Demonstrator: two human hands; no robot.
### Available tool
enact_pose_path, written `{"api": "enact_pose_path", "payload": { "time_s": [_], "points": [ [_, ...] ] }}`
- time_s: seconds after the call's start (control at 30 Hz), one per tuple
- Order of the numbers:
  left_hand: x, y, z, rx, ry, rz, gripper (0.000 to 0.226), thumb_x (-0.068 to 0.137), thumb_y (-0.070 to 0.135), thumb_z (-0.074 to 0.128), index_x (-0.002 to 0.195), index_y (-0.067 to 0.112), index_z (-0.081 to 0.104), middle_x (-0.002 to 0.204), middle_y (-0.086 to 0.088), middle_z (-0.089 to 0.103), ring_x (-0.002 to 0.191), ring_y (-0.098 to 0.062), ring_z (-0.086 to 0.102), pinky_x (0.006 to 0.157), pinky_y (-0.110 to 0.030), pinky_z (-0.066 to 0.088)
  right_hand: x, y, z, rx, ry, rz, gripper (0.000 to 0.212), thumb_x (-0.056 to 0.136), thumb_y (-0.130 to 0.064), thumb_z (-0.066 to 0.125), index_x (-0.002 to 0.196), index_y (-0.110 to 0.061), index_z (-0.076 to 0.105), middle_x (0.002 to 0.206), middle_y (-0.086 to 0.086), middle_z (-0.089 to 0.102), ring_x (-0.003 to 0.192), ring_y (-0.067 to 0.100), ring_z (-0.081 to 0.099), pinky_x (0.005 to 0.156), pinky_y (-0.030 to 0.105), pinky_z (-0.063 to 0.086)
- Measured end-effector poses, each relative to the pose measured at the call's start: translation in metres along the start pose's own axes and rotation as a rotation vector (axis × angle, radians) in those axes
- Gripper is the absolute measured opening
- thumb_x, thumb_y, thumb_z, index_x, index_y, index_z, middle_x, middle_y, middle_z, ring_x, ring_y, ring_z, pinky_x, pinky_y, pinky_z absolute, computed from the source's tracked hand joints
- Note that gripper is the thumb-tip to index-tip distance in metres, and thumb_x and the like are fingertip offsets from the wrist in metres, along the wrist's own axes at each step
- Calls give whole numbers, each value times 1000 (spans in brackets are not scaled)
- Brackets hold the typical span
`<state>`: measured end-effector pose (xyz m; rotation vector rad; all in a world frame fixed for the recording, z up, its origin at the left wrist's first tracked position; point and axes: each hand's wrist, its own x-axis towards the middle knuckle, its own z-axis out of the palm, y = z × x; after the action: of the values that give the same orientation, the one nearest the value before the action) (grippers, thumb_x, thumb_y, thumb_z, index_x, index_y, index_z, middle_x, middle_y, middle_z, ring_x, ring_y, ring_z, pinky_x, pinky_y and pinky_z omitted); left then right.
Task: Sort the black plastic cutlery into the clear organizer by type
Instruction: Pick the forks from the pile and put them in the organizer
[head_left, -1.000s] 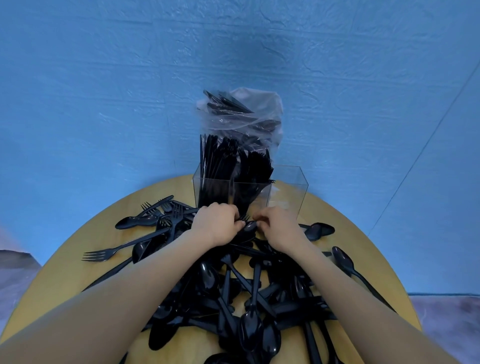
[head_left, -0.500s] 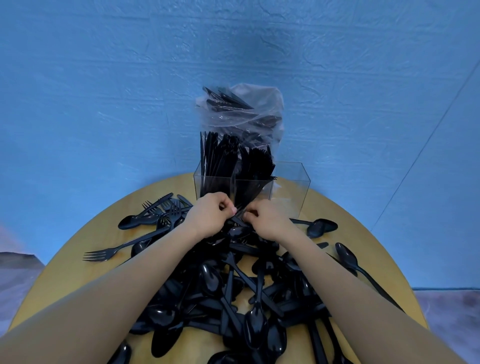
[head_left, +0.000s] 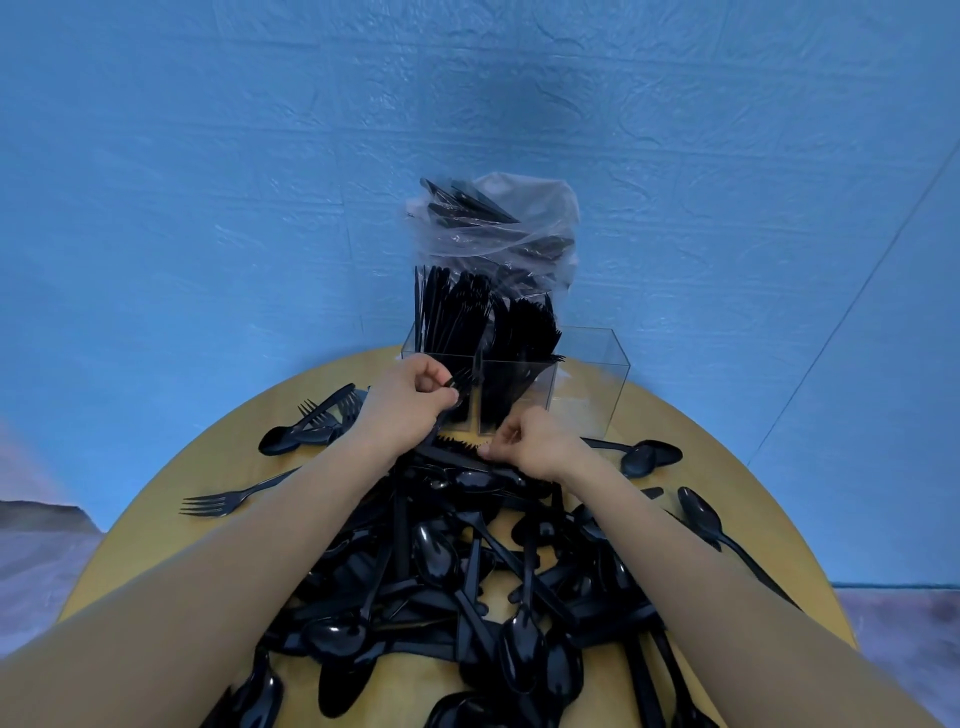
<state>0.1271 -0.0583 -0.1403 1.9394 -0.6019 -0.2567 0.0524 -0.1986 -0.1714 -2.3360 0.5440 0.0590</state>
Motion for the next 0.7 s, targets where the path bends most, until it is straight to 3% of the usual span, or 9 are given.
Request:
{"api": "enact_pose_path", "payload": {
  "time_s": [0.13, 0.27, 0.33, 0.43, 0.6, 0.7],
  "points": [
    [-2, -1, -2, 16, 36, 18, 3, 91, 11, 58, 92, 13, 56, 88, -15, 62, 68, -12, 49, 61, -18, 36, 2, -5, 4, 2, -27, 54, 28, 85, -23, 69, 66, -16, 49, 66, -2, 51, 71, 16, 50, 70, 28, 43],
    [-4, 0, -4, -25, 72, 60, 14, 95, 10, 51, 86, 20, 48, 92, -16, 67, 83, -23, 62, 59, -19, 38, -5, -7, -3, 153, 47, 37, 27, 85, -11, 69, 66, -16, 50, 65, -4, 50, 60, 5, 44, 55, 15, 37],
    [-7, 3, -4, -75, 72, 84, 15, 97, 9, 46, 87, 20, 45, 95, -14, 68, 81, -16, 66, 53, -11, 39, -11, -8, -10, 174, 140, 2, 17, 85, -14, 69, 74, -15, 56, 66, -6, 50, 59, 4, 44, 51, 14, 34],
    [-10, 8, -4, -103, 75, 121, 14, 99, 10, 44, 89, 20, 43, 98, -9, 69, 76, -6, 68, 44, -8, 37, -15, -12, -21, 252, 257, -73, 12, 86, -15, 68, 77, -16, 60, 69, -5, 54, 65, 9, 48, 59, 18, 38],
    [-14, 18, -3, -136, 98, 191, 16, 98, 10, 45, 89, 24, 44, 99, -9, 67, 79, -5, 69, 49, -6, 38, -23, -18, -34, 297, 480, -277, 21, 84, -21, 69, 68, -31, 59, 72, -13, 60, 72, 10, 56, 74, 33, 48],
    [-18, 25, -1, -157, 121, 222, 20, 97, 6, 46, 88, 25, 46, 92, -9, 68, 81, -2, 69, 55, -7, 41, -31, -27, -40, 325, 588, -435, 23, 83, -21, 70, 70, -37, 59, 75, -17, 61, 75, 9, 53, 72, 29, 44]
  ]
}}
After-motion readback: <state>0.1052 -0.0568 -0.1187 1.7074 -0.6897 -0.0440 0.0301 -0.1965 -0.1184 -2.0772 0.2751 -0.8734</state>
